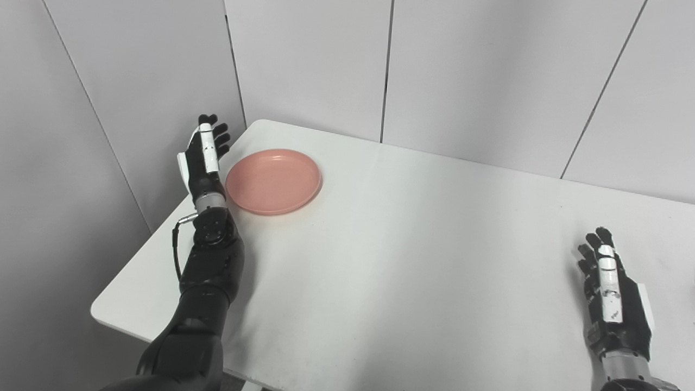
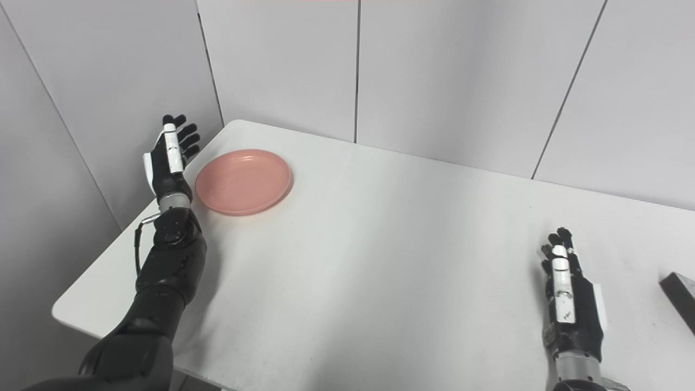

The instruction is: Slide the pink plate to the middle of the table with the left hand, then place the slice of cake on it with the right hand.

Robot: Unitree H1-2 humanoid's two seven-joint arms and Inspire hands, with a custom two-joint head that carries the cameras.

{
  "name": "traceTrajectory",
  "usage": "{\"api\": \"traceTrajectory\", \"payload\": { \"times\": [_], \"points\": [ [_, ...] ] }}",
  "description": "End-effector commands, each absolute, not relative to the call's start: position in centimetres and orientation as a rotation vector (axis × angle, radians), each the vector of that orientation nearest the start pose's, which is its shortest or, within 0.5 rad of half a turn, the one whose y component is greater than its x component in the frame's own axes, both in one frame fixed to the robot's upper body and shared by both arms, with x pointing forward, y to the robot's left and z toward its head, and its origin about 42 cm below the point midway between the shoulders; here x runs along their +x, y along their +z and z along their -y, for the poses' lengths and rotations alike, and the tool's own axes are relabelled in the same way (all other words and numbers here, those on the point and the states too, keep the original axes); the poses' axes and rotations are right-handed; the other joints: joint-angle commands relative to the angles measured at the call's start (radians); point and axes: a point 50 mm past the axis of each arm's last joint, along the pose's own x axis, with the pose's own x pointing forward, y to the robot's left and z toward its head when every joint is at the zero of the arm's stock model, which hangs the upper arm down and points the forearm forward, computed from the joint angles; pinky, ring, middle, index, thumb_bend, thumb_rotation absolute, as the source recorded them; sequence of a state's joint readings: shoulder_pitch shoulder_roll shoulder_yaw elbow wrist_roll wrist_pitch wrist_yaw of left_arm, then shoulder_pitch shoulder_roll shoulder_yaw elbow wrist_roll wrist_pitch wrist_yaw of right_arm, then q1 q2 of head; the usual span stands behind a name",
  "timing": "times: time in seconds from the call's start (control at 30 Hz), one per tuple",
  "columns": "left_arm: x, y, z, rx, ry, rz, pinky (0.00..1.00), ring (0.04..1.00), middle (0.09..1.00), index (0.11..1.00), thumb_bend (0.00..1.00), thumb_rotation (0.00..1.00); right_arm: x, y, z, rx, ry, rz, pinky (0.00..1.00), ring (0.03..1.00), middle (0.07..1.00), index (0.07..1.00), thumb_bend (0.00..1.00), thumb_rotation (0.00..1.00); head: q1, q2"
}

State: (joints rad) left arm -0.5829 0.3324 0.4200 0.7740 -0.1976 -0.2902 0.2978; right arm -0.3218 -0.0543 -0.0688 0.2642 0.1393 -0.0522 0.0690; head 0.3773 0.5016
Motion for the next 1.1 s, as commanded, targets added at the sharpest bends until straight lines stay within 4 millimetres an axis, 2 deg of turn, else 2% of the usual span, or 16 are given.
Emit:
{"api": "traceTrajectory", "payload": {
  "times": [0.0, 0.3, 0.43, 0.77, 1.0, 1.07],
  "points": [
    [44.5, 19.8, -44.0, -0.100, 0.723, 0.316, 0.73, 0.731, 0.734, 0.741, 0.67, 1.00, 38.5, 13.4, 22.3, 0.084, 0.071, 0.152, 0.99, 0.953, 0.954, 0.960, 0.58, 0.90, 0.001, 0.001],
    [44.5, 18.1, -44.8, -0.061, 0.765, 0.263, 0.77, 0.750, 0.749, 0.750, 0.65, 1.00, 38.4, 13.5, 22.4, 0.088, 0.077, 0.146, 1.00, 0.961, 0.961, 0.967, 0.58, 0.89, 0.001, 0.004],
    [44.6, 17.1, -44.6, -0.043, 0.746, 0.238, 0.72, 0.746, 0.751, 0.755, 0.62, 1.00, 38.4, 13.5, 22.4, 0.089, 0.077, 0.152, 1.00, 0.961, 0.960, 0.966, 0.57, 0.89, 0.001, 0.006],
    [45.2, 16.2, -43.6, -0.068, 0.630, 0.177, 0.87, 0.856, 0.847, 0.851, 0.67, 1.00, 38.3, 13.6, 22.3, 0.087, 0.065, 0.155, 0.99, 0.951, 0.954, 0.959, 0.58, 0.89, 0.001, 0.011],
    [45.7, 15.8, -42.4, -0.088, 0.561, 0.148, 0.92, 0.879, 0.860, 0.873, 0.67, 1.00, 38.3, 13.8, 22.4, 0.091, 0.073, 0.151, 1.00, 0.958, 0.959, 0.964, 0.58, 0.88, 0.001, 0.014],
    [45.9, 15.6, -42.1, -0.094, 0.542, 0.137, 0.96, 0.892, 0.869, 0.881, 0.68, 1.00, 38.3, 13.8, 22.3, 0.089, 0.073, 0.153, 1.00, 0.954, 0.958, 0.964, 0.58, 0.88, 0.000, 0.014]
  ]
}}
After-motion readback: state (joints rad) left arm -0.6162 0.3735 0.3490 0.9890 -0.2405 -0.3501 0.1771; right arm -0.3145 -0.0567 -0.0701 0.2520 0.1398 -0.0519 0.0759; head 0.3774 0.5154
